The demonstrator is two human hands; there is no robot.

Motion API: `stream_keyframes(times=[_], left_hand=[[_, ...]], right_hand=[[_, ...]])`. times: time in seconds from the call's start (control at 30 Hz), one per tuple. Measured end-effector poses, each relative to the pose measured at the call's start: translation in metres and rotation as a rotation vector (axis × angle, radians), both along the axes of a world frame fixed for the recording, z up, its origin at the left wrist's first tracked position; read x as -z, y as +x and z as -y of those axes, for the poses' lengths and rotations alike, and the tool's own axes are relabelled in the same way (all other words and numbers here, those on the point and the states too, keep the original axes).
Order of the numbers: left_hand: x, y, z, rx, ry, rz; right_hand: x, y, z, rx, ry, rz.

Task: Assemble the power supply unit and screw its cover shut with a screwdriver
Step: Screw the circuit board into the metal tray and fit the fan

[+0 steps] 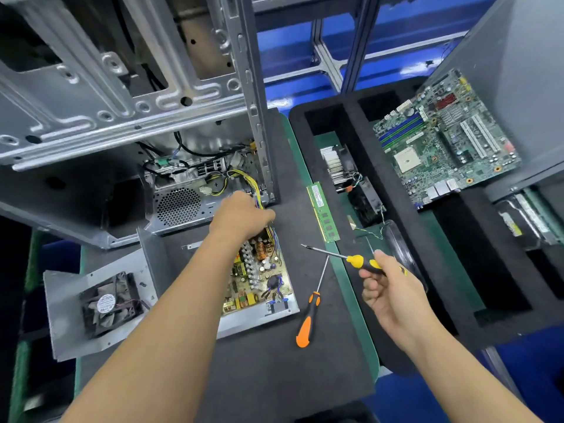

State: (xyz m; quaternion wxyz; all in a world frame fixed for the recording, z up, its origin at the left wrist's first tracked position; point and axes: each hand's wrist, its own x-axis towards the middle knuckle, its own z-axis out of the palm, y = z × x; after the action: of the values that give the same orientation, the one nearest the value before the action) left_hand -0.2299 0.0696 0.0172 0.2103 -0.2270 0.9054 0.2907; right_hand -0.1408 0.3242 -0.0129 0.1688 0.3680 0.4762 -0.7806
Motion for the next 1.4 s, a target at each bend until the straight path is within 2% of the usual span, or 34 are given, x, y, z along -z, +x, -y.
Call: stream_keyframes(times=[0.23, 0.5, 0.63, 1.4], left_hand=[[0.003, 0.010, 0.017, 0.318, -0.087, -0.058], [0.021, 0.034, 0.017, 0.310, -0.073, -0.205], [0.022, 0.032, 0.018, 0.308, -0.057, -0.200], [0.026, 0.032, 0.017, 0.254, -0.018, -0.226]], right_hand=[[0.000, -0.015, 0.008, -0.055, 0.249, -0.146], [-0.012, -0.024, 0.028, -0.356, 0.682, -0.413], [-0.015, -0.028, 0.040, -0.407, 0.703, -0.477], [-0.015, -0.035, 0.055, -0.444, 0.729, -0.492]])
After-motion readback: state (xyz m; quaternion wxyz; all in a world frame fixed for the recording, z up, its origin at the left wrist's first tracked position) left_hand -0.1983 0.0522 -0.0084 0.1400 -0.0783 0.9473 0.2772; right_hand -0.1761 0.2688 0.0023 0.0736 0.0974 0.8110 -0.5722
